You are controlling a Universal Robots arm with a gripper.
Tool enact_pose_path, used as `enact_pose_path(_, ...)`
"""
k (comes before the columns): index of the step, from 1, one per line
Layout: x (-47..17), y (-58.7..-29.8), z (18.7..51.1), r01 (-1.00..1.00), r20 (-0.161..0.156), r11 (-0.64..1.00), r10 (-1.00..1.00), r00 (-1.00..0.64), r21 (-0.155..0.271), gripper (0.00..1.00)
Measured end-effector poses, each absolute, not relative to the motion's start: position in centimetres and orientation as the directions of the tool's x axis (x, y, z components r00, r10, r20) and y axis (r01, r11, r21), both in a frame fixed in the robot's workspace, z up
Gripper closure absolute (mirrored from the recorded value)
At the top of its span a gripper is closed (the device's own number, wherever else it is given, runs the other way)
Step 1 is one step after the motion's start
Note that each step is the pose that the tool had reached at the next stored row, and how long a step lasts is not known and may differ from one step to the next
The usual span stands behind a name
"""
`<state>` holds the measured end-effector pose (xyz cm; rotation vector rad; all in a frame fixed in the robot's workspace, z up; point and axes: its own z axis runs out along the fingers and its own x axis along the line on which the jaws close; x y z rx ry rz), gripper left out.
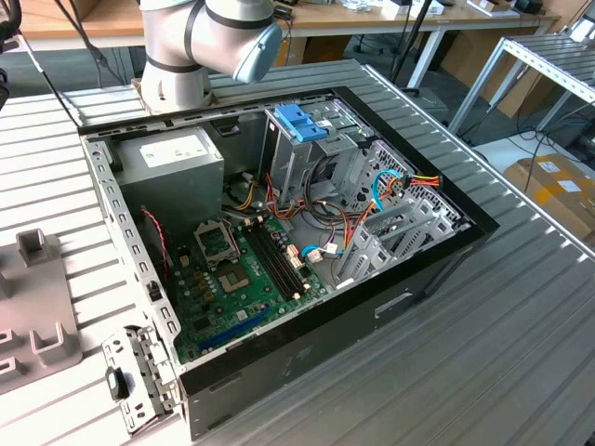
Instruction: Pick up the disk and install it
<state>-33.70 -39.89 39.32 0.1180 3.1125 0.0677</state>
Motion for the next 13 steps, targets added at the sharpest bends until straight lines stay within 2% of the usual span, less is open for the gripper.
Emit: enact_pose_path(13, -34.42, -39.89, 39.32, 0.075, -0.024, 0.996, 0.076, -0.997, 0.044, 0.89)
